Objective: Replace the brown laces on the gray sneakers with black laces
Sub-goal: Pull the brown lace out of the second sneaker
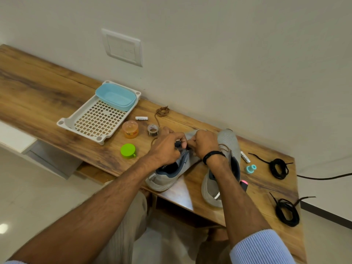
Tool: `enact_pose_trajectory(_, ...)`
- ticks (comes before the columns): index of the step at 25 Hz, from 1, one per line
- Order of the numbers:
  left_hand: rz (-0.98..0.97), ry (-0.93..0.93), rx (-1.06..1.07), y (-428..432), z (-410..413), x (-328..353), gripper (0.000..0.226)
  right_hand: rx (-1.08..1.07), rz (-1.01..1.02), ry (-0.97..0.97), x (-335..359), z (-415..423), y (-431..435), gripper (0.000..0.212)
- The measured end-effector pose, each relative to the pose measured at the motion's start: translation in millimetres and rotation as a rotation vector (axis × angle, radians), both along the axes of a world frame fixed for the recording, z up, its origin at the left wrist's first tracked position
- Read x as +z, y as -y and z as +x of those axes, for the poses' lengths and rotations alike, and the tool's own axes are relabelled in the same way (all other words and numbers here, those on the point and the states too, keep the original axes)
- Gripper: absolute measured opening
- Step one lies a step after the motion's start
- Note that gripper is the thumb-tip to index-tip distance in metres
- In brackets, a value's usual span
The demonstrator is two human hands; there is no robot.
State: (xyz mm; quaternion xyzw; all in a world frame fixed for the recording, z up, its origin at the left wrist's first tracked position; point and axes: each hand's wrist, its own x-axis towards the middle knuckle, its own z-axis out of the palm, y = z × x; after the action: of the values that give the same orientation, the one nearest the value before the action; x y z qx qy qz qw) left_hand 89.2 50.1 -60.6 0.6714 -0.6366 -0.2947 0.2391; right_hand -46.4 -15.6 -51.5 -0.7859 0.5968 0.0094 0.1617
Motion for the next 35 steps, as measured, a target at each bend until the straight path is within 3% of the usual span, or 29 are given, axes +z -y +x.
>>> enact_pose_trajectory(6, 0.029, 0.034, 0.03, 0.8, 1.4, 2.3, 0.057, -0.334, -0.023, 0.107, -1.7, -0.2, -6.4, 0.037)
enact_pose_trajectory(9, 0.026, 0.03, 0.028, 3.7, 2.6, -2.7, 0.069, -0.154, -0.05, 0.176, -5.8, -3.6, -3.1, 0.013)
enact_pose_trajectory(12, -0.002, -0.009, 0.002, 5.2, 2.0, -4.5, 0.072, 0.113, -0.075, 0.152, -8.4, -7.9, -1.6, 0.026)
enact_pose_trajectory(14, -0.021, -0.001, -0.001, 5.3, 2.4, -5.2, 0.069, 0.143, -0.11, 0.143, -9.9, -8.7, 0.6, 0.017)
enact_pose_trajectory(18, -0.046, -0.002, 0.052, 3.8, 6.2, -3.4, 0.057, -0.116, 0.014, 0.36, -6.6, -12.8, 6.3, 0.008)
enact_pose_trajectory(21, -0.081, 0.017, 0.052, 1.9, 8.5, 0.8, 0.051, -0.516, -0.069, 0.451, -4.0, -12.2, 2.5, 0.019)
enact_pose_trajectory(23, -0.114, 0.009, 0.048, 0.4, 9.6, 3.0, 0.049, -0.645, -0.116, 0.456, -3.1, -5.9, -2.0, 0.022)
enact_pose_trajectory(26, -0.154, -0.025, 0.04, -0.9, 10.6, 3.2, 0.046, -0.292, -0.121, 0.377, -2.6, -2.2, -2.4, 0.002)
enact_pose_trajectory(28, -0.167, -0.036, 0.035, -0.7, 10.7, 3.2, 0.045, -0.036, -0.076, 0.325, -7.0, -4.7, 1.1, 0.014)
enact_pose_trajectory(29, -0.169, -0.039, 0.035, -0.5, 10.4, 3.3, 0.045, 0.025, -0.044, 0.316, -7.3, -5.4, 1.6, 0.008)
enact_pose_trajectory(31, -0.168, -0.054, 0.033, 0.8, 10.1, 1.3, 0.043, 0.023, 0.007, 0.285, -10.1, -7.3, 2.9, 0.022)
enact_pose_trajectory(33, -0.155, -0.069, 0.022, 0.2, 12.2, -1.1, 0.042, -0.153, -0.068, 0.33, -8.2, -9.9, 1.4, 0.026)
enact_pose_trajectory(35, -0.153, -0.087, 0.026, -1.1, 14.1, -2.6, 0.042, -0.578, -0.224, 0.547, -1.0, -15.1, 4.8, 0.023)
